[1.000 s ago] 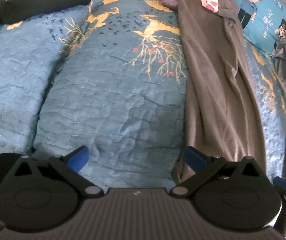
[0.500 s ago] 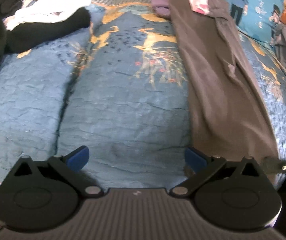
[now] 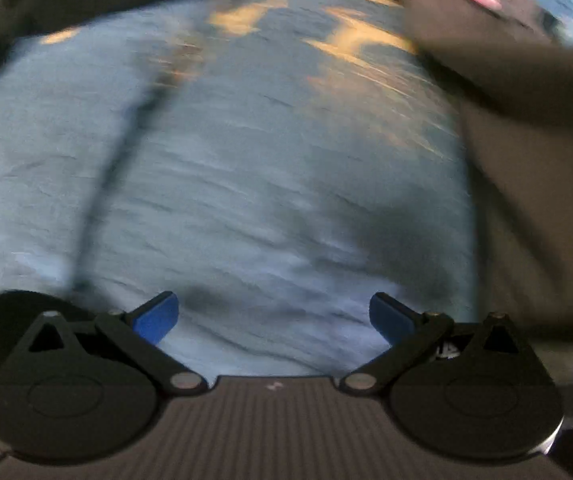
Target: Fold clothes
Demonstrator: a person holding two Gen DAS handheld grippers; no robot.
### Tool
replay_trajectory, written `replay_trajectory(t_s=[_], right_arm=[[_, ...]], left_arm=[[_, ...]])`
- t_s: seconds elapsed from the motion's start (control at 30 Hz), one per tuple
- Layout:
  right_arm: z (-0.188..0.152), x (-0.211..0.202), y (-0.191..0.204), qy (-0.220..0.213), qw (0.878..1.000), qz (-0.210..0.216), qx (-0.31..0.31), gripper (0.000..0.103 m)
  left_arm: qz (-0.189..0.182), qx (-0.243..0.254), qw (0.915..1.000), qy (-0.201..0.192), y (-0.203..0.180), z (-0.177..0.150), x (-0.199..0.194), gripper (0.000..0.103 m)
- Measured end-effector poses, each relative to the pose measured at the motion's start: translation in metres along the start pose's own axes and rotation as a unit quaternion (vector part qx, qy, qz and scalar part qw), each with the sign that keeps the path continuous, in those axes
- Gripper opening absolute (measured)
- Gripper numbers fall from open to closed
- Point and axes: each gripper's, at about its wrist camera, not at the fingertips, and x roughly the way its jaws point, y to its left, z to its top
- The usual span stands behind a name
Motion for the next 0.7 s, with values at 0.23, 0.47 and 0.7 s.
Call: replay_trajectory(t_s=[0.23, 0.47, 0.7], right_arm=[[-0.001, -0.011, -0.007, -0.012, 1.000, 0.000, 0.012, 0.003], [0.000, -0.021, -0.015, -0.021, 1.000, -0.002, 0.016, 0.003], [0.005, -0.023, -0.008, -0.026, 1.000, 0.004, 0.009, 0.003]], left_arm=[[-0.133, 0.103, 0.9850, -0.038, -0.038, -0.032, -0.039, 0.103], [-0.098, 0.177, 0.9603, -0.192, -0.014, -0.045, -0.090, 0.103], [-0.071, 0.347, 0.8992, -0.257, -0.036, -0.044, -0.068, 0.102]])
